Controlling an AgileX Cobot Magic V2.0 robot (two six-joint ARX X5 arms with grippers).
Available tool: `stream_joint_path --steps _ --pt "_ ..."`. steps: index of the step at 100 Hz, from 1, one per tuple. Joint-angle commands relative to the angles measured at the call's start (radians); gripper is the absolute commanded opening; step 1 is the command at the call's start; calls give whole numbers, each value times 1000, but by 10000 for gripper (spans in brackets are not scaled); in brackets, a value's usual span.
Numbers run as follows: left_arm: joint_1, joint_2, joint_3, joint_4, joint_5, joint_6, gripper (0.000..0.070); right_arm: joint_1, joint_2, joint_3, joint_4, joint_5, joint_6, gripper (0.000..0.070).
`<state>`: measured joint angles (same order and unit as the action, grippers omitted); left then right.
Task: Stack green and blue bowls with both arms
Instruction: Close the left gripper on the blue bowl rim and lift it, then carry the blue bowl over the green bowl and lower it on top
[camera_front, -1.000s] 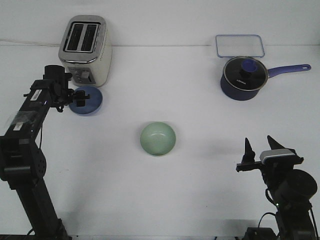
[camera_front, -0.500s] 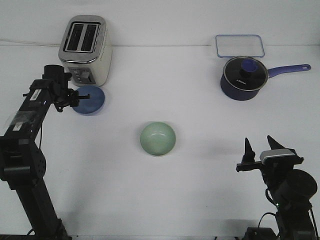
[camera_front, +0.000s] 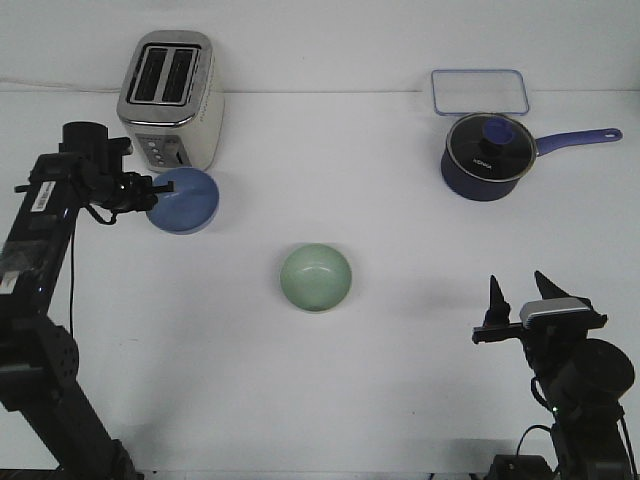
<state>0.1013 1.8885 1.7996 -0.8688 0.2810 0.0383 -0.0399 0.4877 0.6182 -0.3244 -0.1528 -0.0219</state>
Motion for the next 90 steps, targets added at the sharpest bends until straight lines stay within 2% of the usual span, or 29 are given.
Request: stream_joint_path --steps 1,33,90 --pt "-14 -18 26 -26 42 -3 3 1 4 10 10 4 -5 466" --pt "-151 -82 25 -156 51 5 3 1 4 10 10 4 -5 466" --pt "-494 -81 19 -121 56 21 3 1 4 10 10 4 -5 466"
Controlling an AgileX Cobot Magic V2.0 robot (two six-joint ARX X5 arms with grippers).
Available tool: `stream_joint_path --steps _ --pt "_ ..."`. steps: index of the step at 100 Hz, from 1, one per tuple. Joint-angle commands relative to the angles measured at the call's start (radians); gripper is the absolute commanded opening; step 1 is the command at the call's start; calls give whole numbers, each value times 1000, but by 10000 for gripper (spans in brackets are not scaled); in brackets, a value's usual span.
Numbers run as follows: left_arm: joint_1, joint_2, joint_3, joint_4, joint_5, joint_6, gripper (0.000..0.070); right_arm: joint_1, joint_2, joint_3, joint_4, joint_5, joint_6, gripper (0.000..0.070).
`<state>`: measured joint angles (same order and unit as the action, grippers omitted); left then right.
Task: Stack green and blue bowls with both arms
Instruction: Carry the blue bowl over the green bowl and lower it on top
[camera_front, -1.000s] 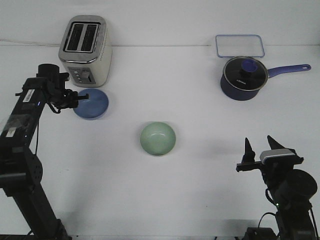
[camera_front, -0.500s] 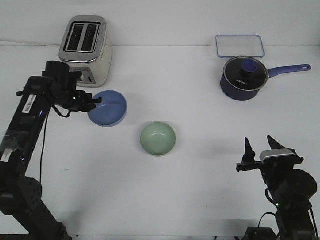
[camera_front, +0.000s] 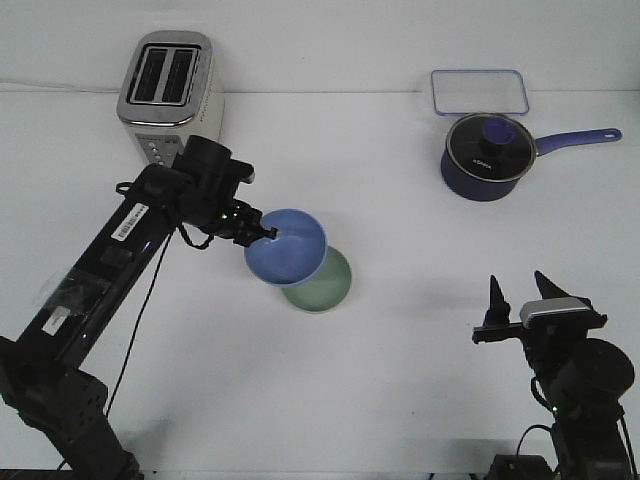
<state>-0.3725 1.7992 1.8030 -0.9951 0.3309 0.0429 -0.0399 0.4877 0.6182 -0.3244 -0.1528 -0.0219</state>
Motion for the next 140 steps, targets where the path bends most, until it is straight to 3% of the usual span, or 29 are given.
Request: stream_joint_path --steps 1,49,140 --pt "-24 9 15 6 6 17 3 1 4 10 10 4 -5 466" --pt "-113 114 15 29 -33 -6 13 1 4 10 10 4 -5 466" --pt "-138 143 15 56 -35 -6 27 1 4 10 10 3 -5 466"
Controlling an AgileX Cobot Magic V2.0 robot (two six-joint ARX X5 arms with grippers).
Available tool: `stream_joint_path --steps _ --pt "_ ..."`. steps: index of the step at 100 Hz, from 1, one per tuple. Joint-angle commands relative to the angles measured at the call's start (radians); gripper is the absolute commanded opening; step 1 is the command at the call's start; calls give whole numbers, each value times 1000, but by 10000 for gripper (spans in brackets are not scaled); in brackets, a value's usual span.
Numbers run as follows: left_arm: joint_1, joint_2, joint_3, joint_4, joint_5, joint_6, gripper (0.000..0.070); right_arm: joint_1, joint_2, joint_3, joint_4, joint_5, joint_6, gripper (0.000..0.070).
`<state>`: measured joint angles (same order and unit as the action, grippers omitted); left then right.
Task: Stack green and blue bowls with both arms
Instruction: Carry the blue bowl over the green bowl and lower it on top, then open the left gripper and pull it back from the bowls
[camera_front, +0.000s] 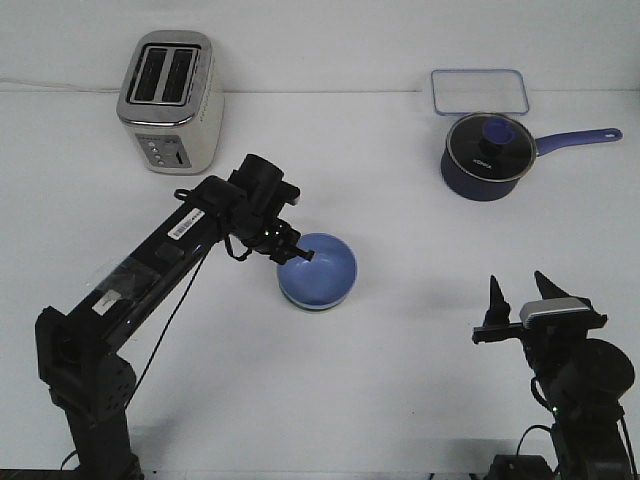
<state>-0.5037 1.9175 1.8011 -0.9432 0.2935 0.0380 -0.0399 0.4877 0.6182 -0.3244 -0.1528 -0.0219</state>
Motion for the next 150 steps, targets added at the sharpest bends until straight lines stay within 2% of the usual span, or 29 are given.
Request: stream_joint_path --steps 1,29,56,68,74,94,106,127,150 --pt "-7 25 17 4 2 -1 27 1 4 10 10 4 -5 466" --pt "-6 34 17 7 2 -2 35 1 4 10 10 4 -5 466" --pt "-6 34 17 10 2 -5 242 1 4 10 10 4 -5 466" --pt "-6 34 17 10 2 -5 389 1 4 10 10 3 -5 466" --pt "-6 34 18 14 2 -5 435 1 4 10 10 4 -5 466" --pt "23 12 27 6 0 -4 437 1 4 10 10 4 -5 466" --pt "58 -25 27 -2 -35 -4 437 1 4 10 10 4 -5 466" --pt "152 -120 26 -61 -92 -5 434 1 4 10 10 4 -5 466" --pt "259 -241 16 -82 -93 -23 434 1 4 10 10 3 -5 466"
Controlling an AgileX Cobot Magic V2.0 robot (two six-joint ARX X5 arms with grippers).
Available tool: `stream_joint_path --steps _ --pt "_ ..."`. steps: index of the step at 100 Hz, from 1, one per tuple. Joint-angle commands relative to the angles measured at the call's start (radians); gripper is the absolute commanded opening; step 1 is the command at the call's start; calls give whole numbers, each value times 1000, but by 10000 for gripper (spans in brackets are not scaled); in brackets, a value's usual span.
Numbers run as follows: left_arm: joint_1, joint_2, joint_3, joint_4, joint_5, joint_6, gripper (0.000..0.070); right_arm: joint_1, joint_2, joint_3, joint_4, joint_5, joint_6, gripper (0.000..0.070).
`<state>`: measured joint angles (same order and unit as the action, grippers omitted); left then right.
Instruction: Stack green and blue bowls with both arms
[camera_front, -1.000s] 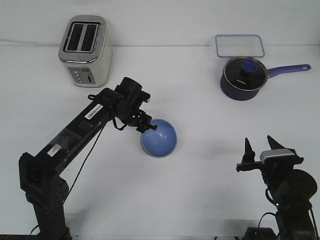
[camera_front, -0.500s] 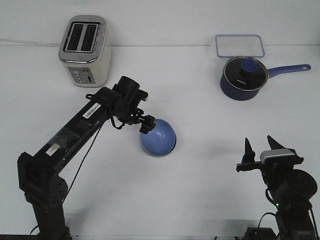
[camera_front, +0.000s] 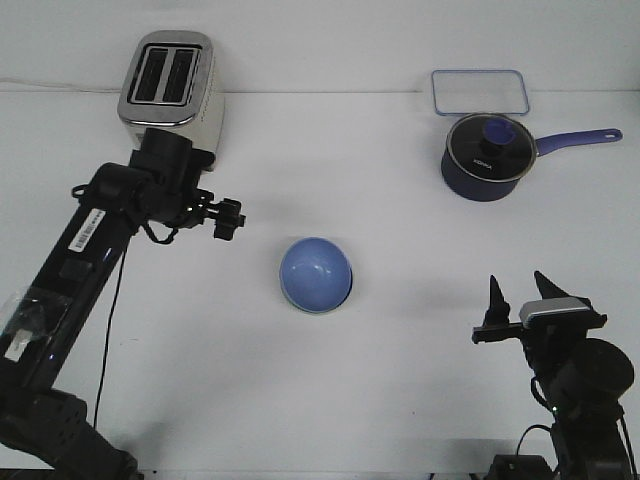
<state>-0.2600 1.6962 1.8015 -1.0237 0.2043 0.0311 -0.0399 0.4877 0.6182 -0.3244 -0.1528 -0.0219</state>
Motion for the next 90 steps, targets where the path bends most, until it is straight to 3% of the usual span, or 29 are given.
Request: stream_joint_path --steps 1,29,40,60,90 --pt "20 -25 14 -2 -4 -16 433 1 4 10 10 4 -5 466" --pt "90 -245 -185 79 -6 -34 434 1 4 10 10 3 -5 466" --pt "102 -365 -312 164 -17 -47 434 1 4 10 10 3 -5 466" --pt "104 -604 -570 348 -126 -57 434 1 4 10 10 3 -5 466" --pt "103 -951 -980 674 -130 -97 435 1 4 10 10 3 -5 466"
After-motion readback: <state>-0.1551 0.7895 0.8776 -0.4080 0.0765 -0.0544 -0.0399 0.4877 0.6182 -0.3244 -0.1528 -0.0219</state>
